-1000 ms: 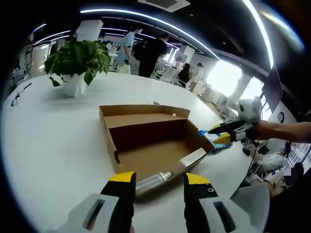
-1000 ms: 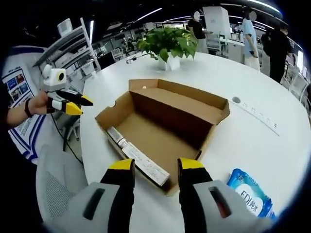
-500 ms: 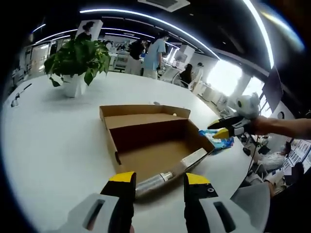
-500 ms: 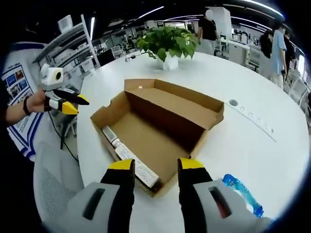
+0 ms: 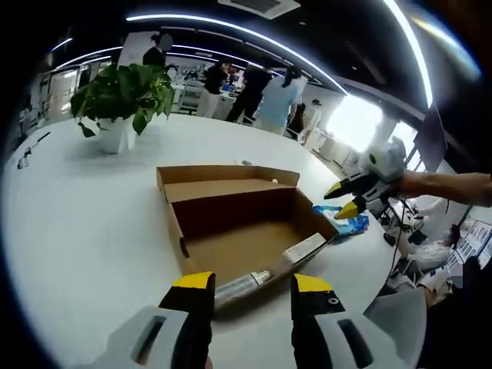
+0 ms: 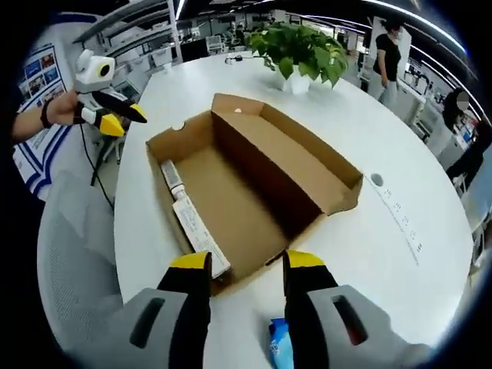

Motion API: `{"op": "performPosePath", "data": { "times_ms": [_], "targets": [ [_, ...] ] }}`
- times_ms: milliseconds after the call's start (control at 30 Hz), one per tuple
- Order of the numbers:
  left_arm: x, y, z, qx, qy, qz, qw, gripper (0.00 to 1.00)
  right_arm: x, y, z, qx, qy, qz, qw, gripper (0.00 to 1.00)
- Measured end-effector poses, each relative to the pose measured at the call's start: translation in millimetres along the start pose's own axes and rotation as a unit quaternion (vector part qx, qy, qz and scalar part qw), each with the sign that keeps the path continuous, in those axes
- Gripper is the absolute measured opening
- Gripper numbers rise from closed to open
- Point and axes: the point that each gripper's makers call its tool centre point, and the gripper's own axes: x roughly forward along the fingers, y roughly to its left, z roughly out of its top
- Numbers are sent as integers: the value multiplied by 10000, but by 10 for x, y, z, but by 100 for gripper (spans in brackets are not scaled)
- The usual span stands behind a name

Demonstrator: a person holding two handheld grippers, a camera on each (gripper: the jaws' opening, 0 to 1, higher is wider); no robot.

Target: Operate the shoe box by opening the lid, removing the specified soft item, and placing it in the target area until the item is outside and the box remains undamaged.

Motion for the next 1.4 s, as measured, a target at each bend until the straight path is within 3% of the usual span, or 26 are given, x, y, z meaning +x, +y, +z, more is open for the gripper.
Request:
{"op": "performPosePath", "data": {
  "times_ms": [333,867,1233,1400],
  "targets": [
    [-5,-31,-26,54,42,-30,10000,40,199,72,180,-575,285,366,9973,37],
    [-65,33,-74,21,91,16,10000,40,476,113,34,-1032,892,866,9869,42],
    [-37,25,-32,15,85,8,10000,40,562,105,43,-912,1069,1070,9843,45],
    [-14,5,7,-7,54,-15,10000,40,680,206,-61,-1226,1274,1270,9760,49]
  ]
}}
